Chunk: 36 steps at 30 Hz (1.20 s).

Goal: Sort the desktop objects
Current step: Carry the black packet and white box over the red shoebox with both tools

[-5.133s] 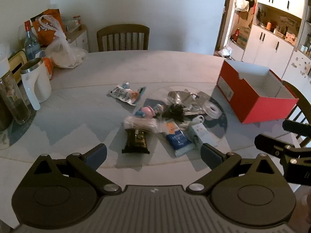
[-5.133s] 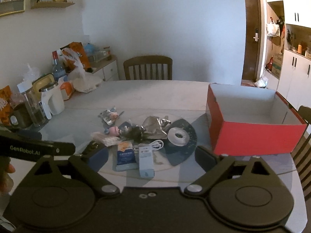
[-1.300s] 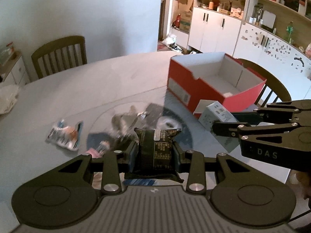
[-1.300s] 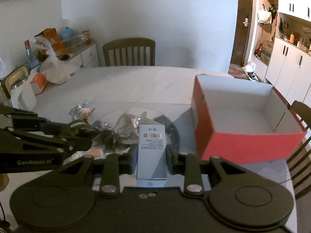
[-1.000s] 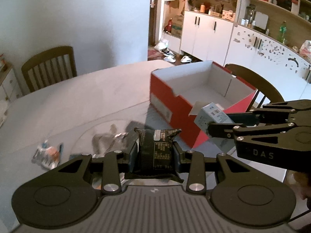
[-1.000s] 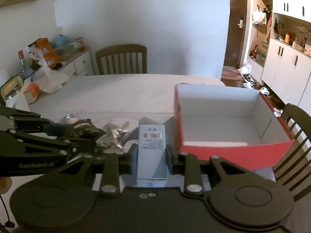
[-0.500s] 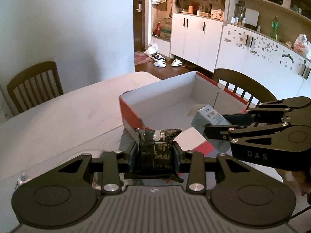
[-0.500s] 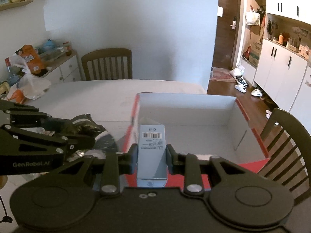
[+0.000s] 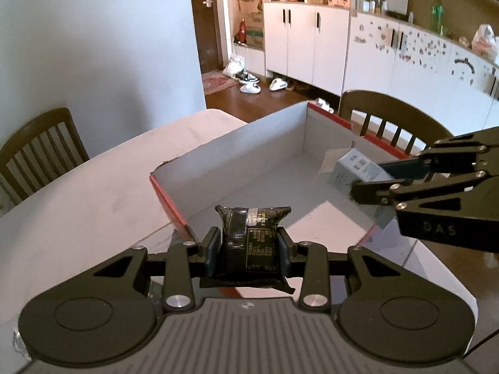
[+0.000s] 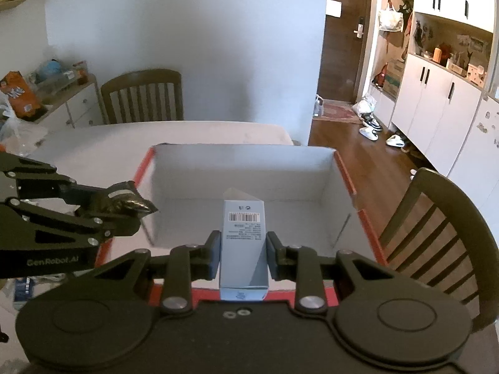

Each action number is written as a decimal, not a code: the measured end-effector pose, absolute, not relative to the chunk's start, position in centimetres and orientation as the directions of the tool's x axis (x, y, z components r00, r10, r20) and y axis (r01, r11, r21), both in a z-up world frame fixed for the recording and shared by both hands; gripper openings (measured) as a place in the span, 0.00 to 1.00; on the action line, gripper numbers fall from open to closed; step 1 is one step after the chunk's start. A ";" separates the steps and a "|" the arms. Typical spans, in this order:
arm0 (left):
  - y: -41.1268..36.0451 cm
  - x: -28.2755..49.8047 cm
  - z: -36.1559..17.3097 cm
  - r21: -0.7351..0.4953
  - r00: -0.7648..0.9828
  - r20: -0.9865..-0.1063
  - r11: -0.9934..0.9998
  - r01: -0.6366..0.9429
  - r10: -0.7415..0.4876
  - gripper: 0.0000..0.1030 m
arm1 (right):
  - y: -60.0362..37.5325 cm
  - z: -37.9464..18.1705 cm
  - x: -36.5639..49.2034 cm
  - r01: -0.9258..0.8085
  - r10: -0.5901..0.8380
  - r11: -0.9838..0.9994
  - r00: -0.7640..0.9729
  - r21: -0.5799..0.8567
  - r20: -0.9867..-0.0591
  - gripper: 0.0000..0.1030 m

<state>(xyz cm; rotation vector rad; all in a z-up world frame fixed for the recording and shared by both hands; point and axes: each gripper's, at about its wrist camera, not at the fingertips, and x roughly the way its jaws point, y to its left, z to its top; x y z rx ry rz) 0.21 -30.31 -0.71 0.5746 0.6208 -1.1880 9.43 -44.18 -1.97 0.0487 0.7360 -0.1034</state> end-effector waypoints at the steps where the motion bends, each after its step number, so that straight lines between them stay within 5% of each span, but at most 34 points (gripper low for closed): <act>1: -30.7 0.3 -0.8 0.085 0.246 -0.710 0.266 0.960 -0.659 0.35 | -44.5 -2.2 9.7 0.113 -0.080 0.994 0.733 0.005 -0.675 0.28; 36: -43.8 2.9 -9.3 0.125 0.158 -0.914 0.112 0.986 -0.373 0.35 | -49.0 -9.6 19.5 0.032 -0.032 0.999 0.471 -0.019 -0.881 0.28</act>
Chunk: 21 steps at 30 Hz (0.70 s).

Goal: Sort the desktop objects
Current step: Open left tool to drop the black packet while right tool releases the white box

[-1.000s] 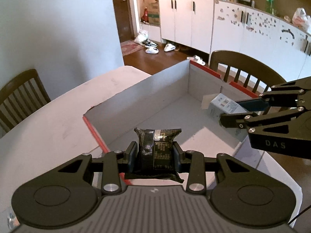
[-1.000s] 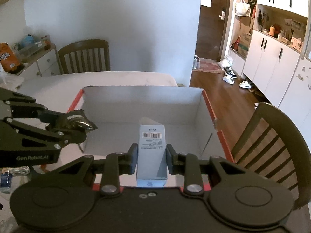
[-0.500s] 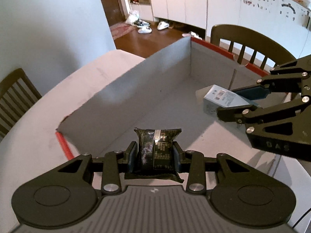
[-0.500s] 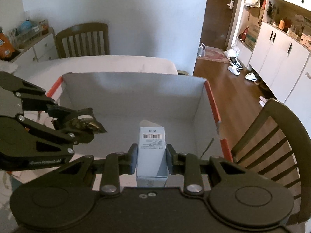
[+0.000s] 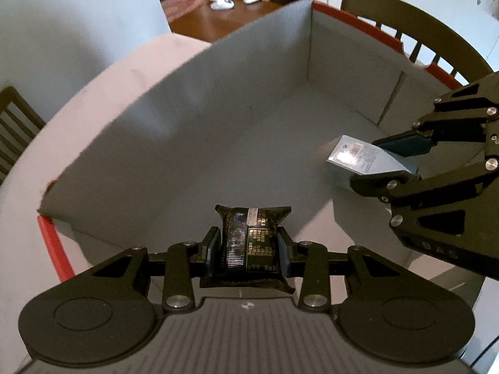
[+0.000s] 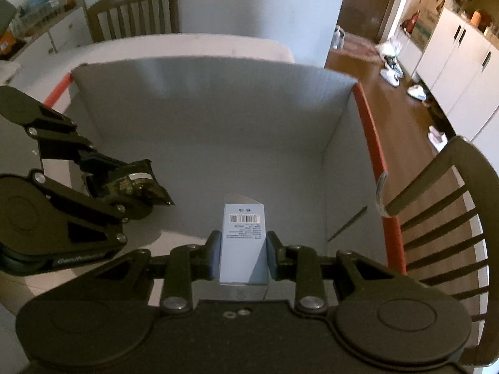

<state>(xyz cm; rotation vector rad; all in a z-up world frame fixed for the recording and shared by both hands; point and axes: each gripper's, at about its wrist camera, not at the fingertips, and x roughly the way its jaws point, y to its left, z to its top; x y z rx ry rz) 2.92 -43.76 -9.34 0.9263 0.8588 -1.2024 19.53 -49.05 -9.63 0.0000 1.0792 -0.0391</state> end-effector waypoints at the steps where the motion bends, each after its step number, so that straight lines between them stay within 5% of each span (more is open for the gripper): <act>1: -43.8 3.0 -9.5 0.122 0.154 -0.920 0.108 0.987 -0.361 0.36 | -49.0 -9.7 19.6 0.034 -0.032 0.999 0.463 -0.019 -0.886 0.28; 16: -44.6 3.3 -11.1 0.080 0.102 -0.967 0.099 0.992 -0.233 0.37 | -49.4 -9.7 20.2 0.027 -0.006 1.000 0.418 0.006 -0.908 0.31; 21: -43.8 3.4 -10.8 0.066 0.089 -0.964 0.098 0.993 -0.251 0.56 | -49.3 -9.1 19.6 0.024 -0.003 1.000 0.431 0.008 -0.902 0.33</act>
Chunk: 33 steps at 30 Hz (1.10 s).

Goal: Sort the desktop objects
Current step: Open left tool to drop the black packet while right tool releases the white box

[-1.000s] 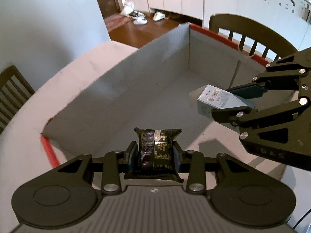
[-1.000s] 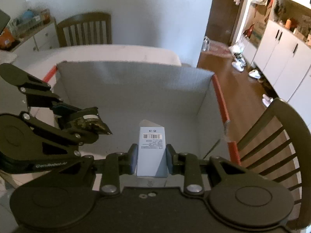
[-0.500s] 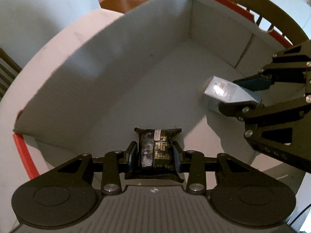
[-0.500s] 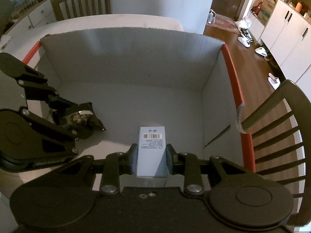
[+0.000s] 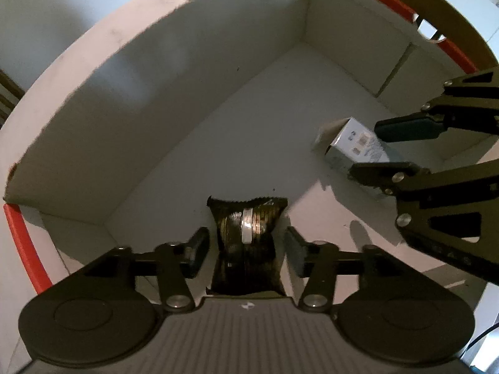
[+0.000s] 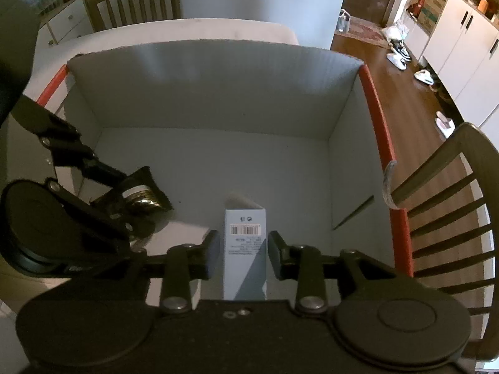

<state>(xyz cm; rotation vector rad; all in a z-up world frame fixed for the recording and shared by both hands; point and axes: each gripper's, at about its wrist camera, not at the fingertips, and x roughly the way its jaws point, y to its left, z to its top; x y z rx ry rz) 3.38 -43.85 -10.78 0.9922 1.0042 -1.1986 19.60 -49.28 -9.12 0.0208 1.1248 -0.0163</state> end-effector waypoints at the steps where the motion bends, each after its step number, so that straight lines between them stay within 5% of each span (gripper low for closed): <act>1: -43.7 3.3 -10.6 0.064 0.087 -0.962 0.099 0.993 -0.260 0.57 | -49.3 -9.0 19.5 0.026 -0.001 1.000 0.435 0.011 -0.900 0.34; 21: -37.8 3.6 -2.9 0.041 0.109 -0.894 0.163 0.986 -0.434 0.57 | -49.5 -4.8 15.6 -0.001 0.049 0.998 0.522 0.057 -0.852 0.44; 25: -37.9 2.7 -2.2 0.036 0.116 -0.878 0.178 0.983 -0.464 0.63 | -49.2 -3.5 14.8 -0.007 0.054 0.998 0.553 0.061 -0.831 0.56; 33: -35.7 2.8 -1.0 0.003 0.116 -0.847 0.213 0.977 -0.518 0.65 | -48.4 -2.2 13.3 -0.009 0.060 0.998 0.586 0.067 -0.808 0.56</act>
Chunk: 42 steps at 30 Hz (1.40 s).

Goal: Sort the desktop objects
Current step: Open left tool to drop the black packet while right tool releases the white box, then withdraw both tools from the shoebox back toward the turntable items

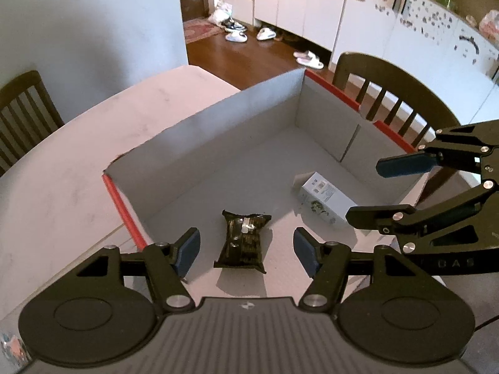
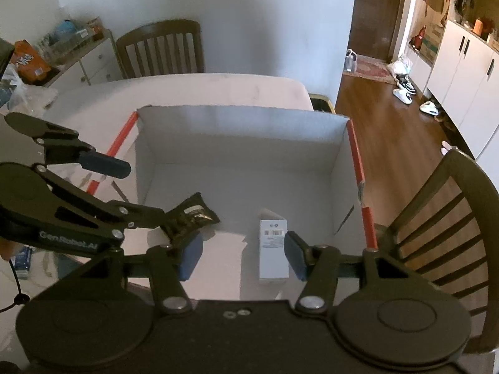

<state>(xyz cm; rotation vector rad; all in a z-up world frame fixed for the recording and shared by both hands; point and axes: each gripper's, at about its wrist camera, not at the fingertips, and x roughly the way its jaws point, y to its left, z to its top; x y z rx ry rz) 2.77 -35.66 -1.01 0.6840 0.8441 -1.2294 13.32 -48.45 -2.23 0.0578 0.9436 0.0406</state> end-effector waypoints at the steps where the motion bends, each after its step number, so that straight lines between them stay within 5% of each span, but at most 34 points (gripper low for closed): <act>1: -35.3 2.8 -0.8 -0.002 0.116 -0.843 0.218 0.976 -0.526 0.66 | -48.4 -2.0 13.1 -0.009 0.059 0.998 0.592 0.067 -0.804 0.57; 15: -31.2 2.2 -0.2 -0.076 0.072 -0.809 0.225 0.971 -0.584 0.78 | -46.5 -0.6 10.6 0.002 0.055 0.997 0.644 0.074 -0.763 0.64; 25: -27.7 2.7 0.2 -0.103 0.074 -0.791 0.252 0.962 -0.607 0.87 | -44.3 0.2 8.5 0.014 0.037 0.998 0.679 0.064 -0.733 0.78; 29: -26.0 2.8 0.5 -0.101 0.078 -0.783 0.250 0.963 -0.618 0.99 | -43.0 0.7 7.6 0.013 0.027 0.999 0.697 0.050 -0.716 0.79; 42: -20.2 3.8 1.9 -0.097 0.117 -0.736 0.276 0.956 -0.666 0.99 | -38.9 1.6 5.8 0.040 0.030 0.996 0.729 0.086 -0.684 0.79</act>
